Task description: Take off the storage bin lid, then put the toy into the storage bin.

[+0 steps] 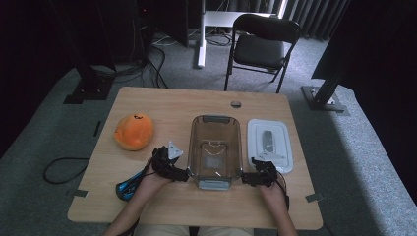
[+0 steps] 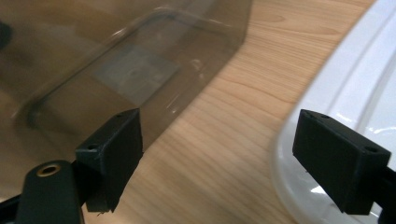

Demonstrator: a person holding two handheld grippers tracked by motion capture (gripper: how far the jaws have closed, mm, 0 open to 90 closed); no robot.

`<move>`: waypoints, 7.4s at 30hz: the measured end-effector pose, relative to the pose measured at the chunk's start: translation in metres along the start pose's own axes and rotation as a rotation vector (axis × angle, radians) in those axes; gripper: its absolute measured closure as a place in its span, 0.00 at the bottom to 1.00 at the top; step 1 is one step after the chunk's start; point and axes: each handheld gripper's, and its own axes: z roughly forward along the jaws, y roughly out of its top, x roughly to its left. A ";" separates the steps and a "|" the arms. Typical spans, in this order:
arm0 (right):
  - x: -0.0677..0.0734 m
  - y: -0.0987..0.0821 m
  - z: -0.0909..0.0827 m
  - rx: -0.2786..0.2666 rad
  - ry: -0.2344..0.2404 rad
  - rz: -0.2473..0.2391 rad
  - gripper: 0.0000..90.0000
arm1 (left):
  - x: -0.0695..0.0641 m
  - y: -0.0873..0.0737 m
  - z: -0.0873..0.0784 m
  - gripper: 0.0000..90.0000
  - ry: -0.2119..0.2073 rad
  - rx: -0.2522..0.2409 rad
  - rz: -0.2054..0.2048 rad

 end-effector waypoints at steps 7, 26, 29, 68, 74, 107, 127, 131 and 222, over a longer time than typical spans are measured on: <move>0.011 0.001 0.003 0.006 0.035 -0.024 0.17 | 0.012 0.000 -0.002 0.02 0.021 0.008 -0.004; 0.029 0.006 0.010 0.015 0.091 -0.076 0.18 | 0.037 0.000 0.004 0.02 0.020 0.036 -0.032; 0.033 0.008 0.012 0.014 0.107 -0.083 0.18 | 0.042 -0.001 0.001 0.02 0.038 0.032 -0.044; 0.021 -0.024 -0.004 0.077 0.085 -0.189 0.15 | 0.114 -0.024 -0.059 0.02 0.155 -0.026 -0.221; 0.010 -0.036 -0.022 0.094 0.066 -0.206 0.15 | 0.125 -0.027 -0.065 0.02 0.170 0.000 -0.224; 0.003 -0.042 -0.026 0.127 0.044 -0.192 0.14 | 0.184 -0.020 -0.022 0.02 0.223 0.132 -0.271; 0.003 -0.042 -0.026 0.124 0.036 -0.180 0.14 | 0.179 -0.033 -0.028 0.67 0.193 0.125 -0.246; 0.003 -0.042 -0.026 0.124 0.034 -0.179 0.14 | 0.178 -0.031 -0.035 0.72 0.174 0.114 -0.231; 0.004 -0.043 -0.026 0.121 0.028 -0.174 0.15 | 0.038 0.166 -0.021 0.73 -0.201 0.007 0.046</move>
